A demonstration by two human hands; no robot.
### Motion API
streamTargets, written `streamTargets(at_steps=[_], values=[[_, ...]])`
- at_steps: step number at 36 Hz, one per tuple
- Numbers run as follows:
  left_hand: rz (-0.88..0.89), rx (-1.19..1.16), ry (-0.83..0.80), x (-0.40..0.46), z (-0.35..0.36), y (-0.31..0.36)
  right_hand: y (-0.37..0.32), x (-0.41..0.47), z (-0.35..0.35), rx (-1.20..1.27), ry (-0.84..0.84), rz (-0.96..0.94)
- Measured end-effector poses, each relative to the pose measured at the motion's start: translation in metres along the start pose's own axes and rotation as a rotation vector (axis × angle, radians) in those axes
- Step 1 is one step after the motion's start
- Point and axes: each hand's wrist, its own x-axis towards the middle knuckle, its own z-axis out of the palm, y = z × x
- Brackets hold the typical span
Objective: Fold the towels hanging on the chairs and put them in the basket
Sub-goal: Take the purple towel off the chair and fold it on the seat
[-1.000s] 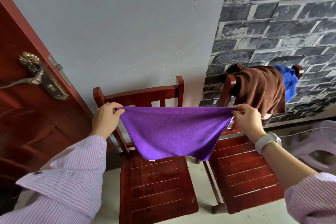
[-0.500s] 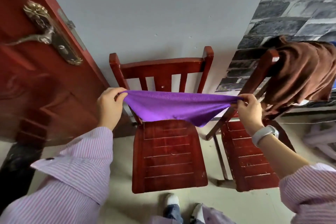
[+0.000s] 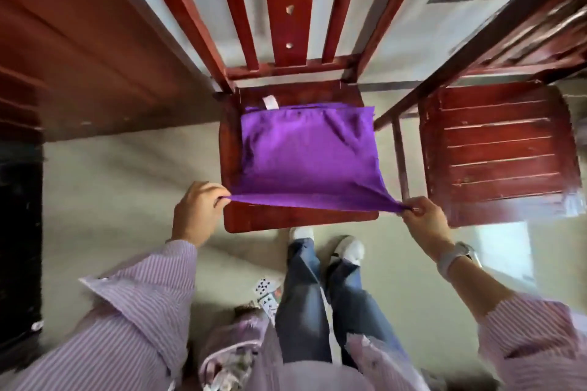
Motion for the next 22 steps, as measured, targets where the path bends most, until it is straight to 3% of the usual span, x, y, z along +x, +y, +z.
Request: streamTargets(at_steps=[11, 16, 22], values=[[-0.075, 0.086, -0.309, -0.043, 0.085, -0.038, 0.066, -0.001, 0.063, -0.271, -0.317, 0.135], [-0.089, 0.082, -0.264, -0.021, 0.087, -0.029, 0.054, 0.018, 0.072, -0.332, -0.355, 0.166], [-0.104, 0.057, -0.19, 0.038, 0.086, -0.009, 0.006, 0.057, 0.074, -0.337, -0.302, 0.024]])
